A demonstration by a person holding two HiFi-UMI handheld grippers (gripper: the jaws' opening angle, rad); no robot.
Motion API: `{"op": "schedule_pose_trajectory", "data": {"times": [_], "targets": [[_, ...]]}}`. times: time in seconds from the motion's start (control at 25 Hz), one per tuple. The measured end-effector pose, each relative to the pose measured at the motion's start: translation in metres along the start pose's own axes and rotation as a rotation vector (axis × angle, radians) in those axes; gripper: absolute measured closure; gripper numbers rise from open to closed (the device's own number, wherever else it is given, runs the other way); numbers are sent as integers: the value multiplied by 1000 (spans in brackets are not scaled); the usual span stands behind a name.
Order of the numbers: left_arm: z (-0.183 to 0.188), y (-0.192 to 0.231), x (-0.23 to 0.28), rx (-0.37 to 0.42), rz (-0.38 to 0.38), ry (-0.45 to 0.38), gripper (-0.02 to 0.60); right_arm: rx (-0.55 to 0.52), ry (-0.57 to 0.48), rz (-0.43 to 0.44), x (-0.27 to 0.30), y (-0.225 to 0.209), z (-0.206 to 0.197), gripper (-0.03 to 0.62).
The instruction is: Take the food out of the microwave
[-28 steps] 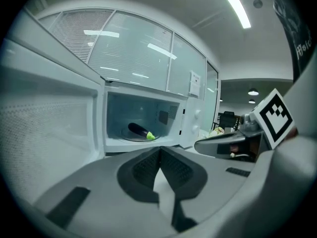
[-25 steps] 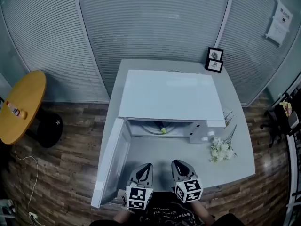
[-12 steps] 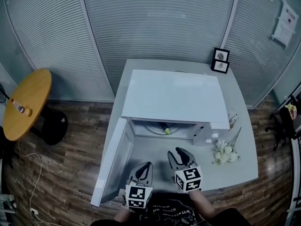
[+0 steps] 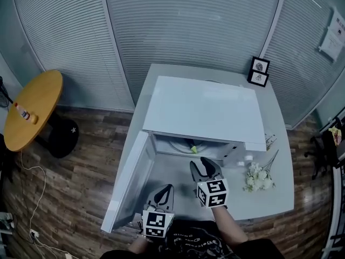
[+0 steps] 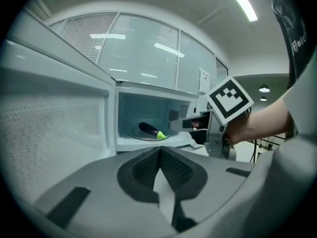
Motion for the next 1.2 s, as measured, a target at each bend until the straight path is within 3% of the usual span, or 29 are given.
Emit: {"op": "schedule_pose_trajectory", "data": {"times": [0.48,0.92,1.2], "targets": [[-4,8,-4,-25,55,15,574,-33,28,-11,42,-17,14,439],[-11,13,-9,-32,86,43,574,-66,119,-45,83,-27,13,439],[-11,14,-10,-27,67,49,574,-50,156,-62,104,-33,8,416]]}}
Point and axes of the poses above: the fingertips, and each gripper's own axes: x forward along the fingers, y to its left, z out of its top, the point moved 6 cm from there along -x, backward along the fingers
